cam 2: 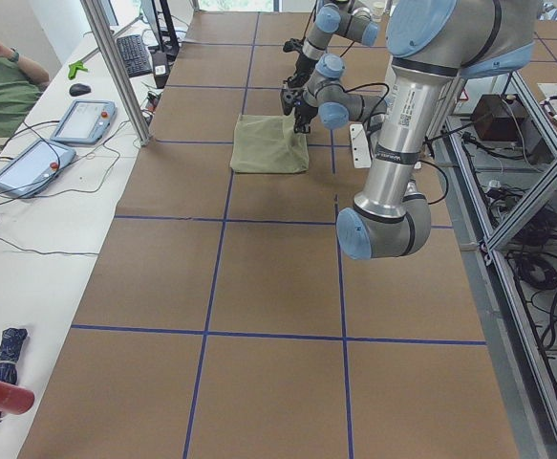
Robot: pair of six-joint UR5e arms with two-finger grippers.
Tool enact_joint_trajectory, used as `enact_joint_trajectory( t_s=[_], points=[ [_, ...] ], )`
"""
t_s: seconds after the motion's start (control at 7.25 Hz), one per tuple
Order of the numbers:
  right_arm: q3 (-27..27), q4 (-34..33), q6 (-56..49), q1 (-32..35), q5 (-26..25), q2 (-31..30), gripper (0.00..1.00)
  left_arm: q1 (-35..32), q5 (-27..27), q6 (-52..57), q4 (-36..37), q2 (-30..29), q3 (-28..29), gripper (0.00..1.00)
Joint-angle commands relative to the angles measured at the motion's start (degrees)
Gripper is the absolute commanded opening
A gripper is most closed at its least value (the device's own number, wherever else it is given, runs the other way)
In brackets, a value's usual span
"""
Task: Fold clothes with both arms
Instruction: 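Lift the near shirt end with both grippers and fold it toward the far end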
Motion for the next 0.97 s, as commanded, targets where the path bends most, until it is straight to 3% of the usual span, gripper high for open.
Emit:
enact_joint_trajectory(
  t_s=[0.0, 0.55, 0.83],
  points=[
    [-7.7, 6.7, -1.7, 2.7, 0.0, 0.1, 0.00, -3.8, 0.1, 2.3, -1.9, -3.9, 8.1, 0.00],
    [-17.6, 7.5, -2.8, 5.5, 0.0, 6.8, 0.00, -7.4, 0.2, 4.9, -11.7, -9.3, 23.5, 0.00],
    [-23.6, 8.9, -3.6, 7.1, 0.3, 9.3, 0.00, -8.9, 0.2, 8.0, -12.9, -10.0, 26.6, 0.00]
  ],
)
